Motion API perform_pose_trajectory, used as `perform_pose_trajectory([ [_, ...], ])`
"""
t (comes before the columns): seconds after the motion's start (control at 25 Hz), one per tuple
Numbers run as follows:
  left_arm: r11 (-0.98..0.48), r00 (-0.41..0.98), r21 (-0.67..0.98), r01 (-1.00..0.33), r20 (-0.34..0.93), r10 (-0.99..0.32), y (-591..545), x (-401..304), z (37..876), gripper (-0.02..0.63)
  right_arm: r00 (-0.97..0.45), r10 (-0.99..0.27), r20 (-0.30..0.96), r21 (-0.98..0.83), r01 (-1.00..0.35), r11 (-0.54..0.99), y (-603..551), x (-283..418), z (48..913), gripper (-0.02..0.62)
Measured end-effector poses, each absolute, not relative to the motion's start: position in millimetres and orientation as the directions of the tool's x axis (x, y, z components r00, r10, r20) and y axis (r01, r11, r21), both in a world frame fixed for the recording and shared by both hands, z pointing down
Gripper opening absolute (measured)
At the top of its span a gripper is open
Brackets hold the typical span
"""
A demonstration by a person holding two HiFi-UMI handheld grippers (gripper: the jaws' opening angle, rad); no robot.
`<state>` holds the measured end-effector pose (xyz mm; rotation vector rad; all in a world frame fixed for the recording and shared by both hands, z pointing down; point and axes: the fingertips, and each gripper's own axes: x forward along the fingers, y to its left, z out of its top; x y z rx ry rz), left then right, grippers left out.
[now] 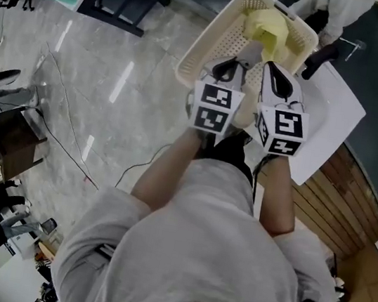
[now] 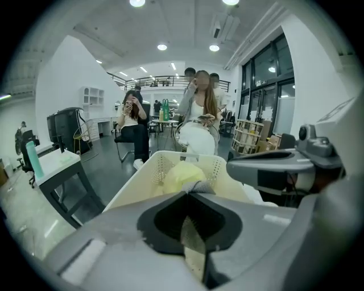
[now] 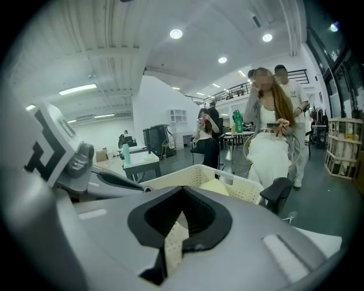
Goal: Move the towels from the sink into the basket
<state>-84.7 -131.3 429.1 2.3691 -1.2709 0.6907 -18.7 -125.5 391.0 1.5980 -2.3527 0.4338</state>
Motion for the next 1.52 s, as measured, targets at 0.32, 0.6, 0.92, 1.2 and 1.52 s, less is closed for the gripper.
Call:
perform_pose_trajectory([
  [0.32,-0.511,0.451,0.097,-0.854,0.627,-0.635,-155,-87,457,0.028,-0.357,-0.845,0.397,-0.098,-0.933,0.348,-147,-21,399,0.006],
  [0.6,-0.487,0.425,0.110,-0.866,0.674,-0.604,-178,-93,482,0.028,-0.363,-0.829,0.425,-0.100,-0.930,0.355,-169,-26,410,0.006],
  [0.92,-0.473,0.416,0.130,-0.871,0.707,-0.572,-188,-92,506,0.028,-0.359,-0.823,0.441,-0.107,-0.931,0.349,-186,-26,420,0.006],
  [1.2,-0.491,0.436,0.142,-0.859,0.705,-0.559,-192,-85,501,0.059,-0.353,-0.823,0.446,-0.108,-0.934,0.342,-190,-23,420,0.006],
  [1.52,-0.532,0.498,0.170,-0.830,0.655,-0.568,-182,-81,475,0.150,-0.356,-0.830,0.430,-0.106,-0.933,0.345,-181,-22,415,0.006],
])
